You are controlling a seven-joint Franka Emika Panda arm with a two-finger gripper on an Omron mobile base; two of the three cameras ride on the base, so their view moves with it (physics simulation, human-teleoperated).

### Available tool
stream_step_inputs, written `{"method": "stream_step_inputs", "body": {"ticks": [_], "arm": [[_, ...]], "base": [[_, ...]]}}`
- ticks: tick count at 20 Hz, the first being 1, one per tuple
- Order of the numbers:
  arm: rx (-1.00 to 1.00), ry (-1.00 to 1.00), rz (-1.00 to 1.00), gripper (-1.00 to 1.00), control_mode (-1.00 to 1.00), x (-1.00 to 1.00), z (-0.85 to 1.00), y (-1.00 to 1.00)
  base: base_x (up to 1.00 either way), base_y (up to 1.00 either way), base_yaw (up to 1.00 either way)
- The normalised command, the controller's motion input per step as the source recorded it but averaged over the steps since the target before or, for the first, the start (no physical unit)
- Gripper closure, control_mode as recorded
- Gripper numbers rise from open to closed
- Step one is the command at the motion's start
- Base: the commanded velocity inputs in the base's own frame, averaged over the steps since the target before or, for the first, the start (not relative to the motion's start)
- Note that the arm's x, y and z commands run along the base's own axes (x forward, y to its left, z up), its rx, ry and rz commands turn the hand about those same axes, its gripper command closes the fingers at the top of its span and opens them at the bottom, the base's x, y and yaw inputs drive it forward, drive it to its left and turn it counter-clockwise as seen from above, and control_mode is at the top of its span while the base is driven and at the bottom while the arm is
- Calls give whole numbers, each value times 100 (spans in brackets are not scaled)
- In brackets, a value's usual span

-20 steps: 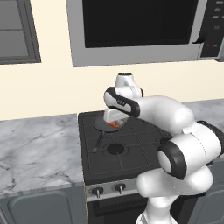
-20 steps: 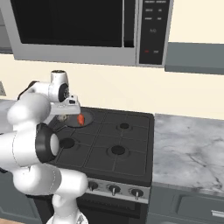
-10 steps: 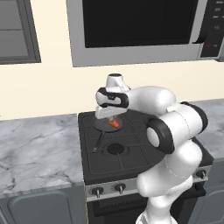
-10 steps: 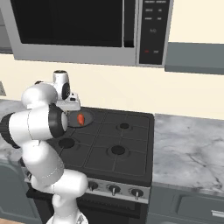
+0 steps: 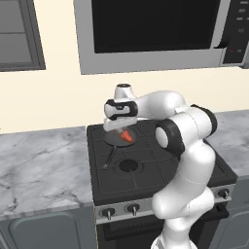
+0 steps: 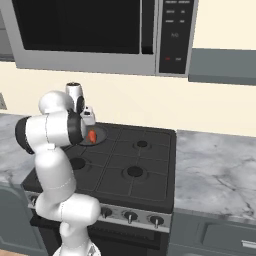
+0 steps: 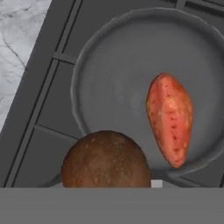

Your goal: Put the sweet potato and mushroom in the pan. Then turn on the rear left burner and set the heat to medium.

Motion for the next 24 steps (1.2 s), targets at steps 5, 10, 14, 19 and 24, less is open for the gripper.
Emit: {"method": "stream_step_inputs", "body": {"ticks": [5, 10, 14, 19, 24], "arm": [[0, -8, 0, 100, -100, 40, -22, 2], [0, -1, 0, 100, -100, 4, -54, 1], [0, -1, 0, 100, -100, 6, -28, 4], [0, 0, 0, 100, -100, 48, -8, 0], [0, 0, 0, 100, -100, 31, 0, 0]], "base": [[0, 0, 0], [0, 0, 0], [0, 0, 0], [0, 0, 0], [0, 0, 0]]}}
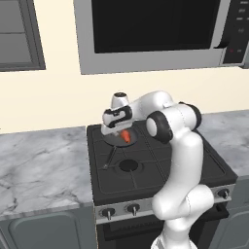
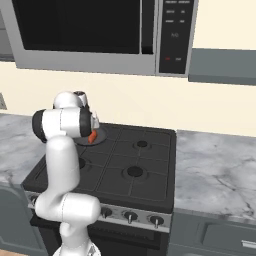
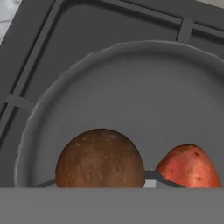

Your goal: Put the sweet potato and mushroom in the pan. Then turn on the rear left burner and set the heat to medium.

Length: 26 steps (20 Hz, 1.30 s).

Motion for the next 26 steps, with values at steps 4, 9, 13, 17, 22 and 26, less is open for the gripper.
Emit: {"method": "stream_step_inputs", "body": {"ticks": [4, 9, 13, 17, 22, 26], "arm": [[0, 1, -1, -100, -100, 0, 0, 0], [0, 0, 0, -100, -100, 0, 0, 0], [0, -1, 0, -100, -100, -20, 7, 0], [0, 0, -2, -100, -100, -39, 7, 0], [1, -4, -6, -100, -100, -69, 25, -6], [1, -5, -12, -100, -100, -92, 18, -6]], "base": [[0, 0, 0], [0, 0, 0], [0, 0, 0], [0, 0, 0], [0, 0, 0], [0, 0, 0]]}}
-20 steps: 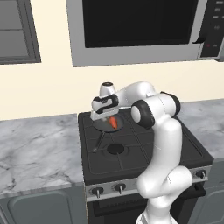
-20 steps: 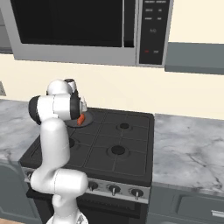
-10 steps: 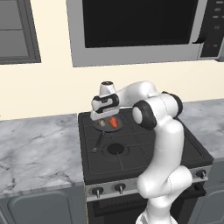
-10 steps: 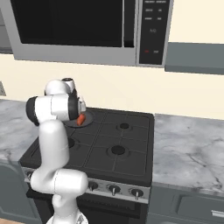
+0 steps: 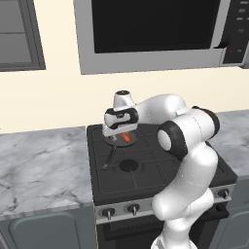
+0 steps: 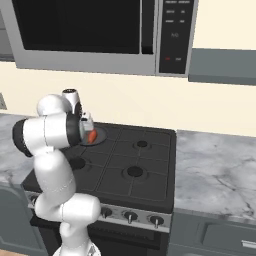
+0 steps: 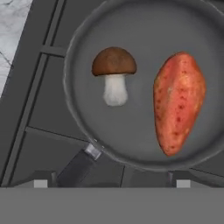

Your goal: Put the sweet potato and mushroom in the pan. Then turn on the rear left burner and set the heat to medium.

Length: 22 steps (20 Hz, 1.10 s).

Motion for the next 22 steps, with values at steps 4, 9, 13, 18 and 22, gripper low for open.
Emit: {"method": "stream_step_inputs", "body": {"ticks": [4, 9, 13, 18, 22], "arm": [[1, 0, -12, -100, -100, -63, 29, 0], [0, 0, -16, -100, -100, -52, 24, 0], [1, 0, -19, -100, -100, -48, 17, 0], [5, 0, -22, -100, -100, -37, 39, 0], [13, -3, -23, -100, -100, -27, 37, -3]], "base": [[0, 0, 0], [0, 0, 0], [0, 0, 0], [0, 0, 0], [0, 0, 0]]}}
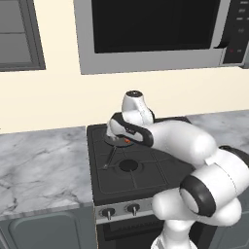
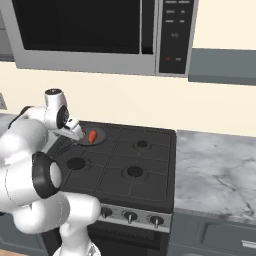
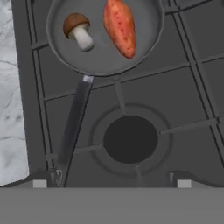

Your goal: Put the sweet potato and mushroom in the pan. Then turn on the rear left burner and set the heat to medium.

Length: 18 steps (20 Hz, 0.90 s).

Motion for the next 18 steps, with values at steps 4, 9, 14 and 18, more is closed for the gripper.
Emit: {"method": "stream_step_inputs", "body": {"ticks": [4, 9, 14, 18], "arm": [[12, -8, -21, -100, -100, -49, 4, -1], [5, -15, -17, -100, -100, -58, 0, 0], [0, -16, -16, -100, -100, -44, 0, 0], [0, -14, -7, -100, -100, -22, 9, 0]], "base": [[0, 0, 0], [0, 0, 0], [0, 0, 0], [0, 0, 0]]}}
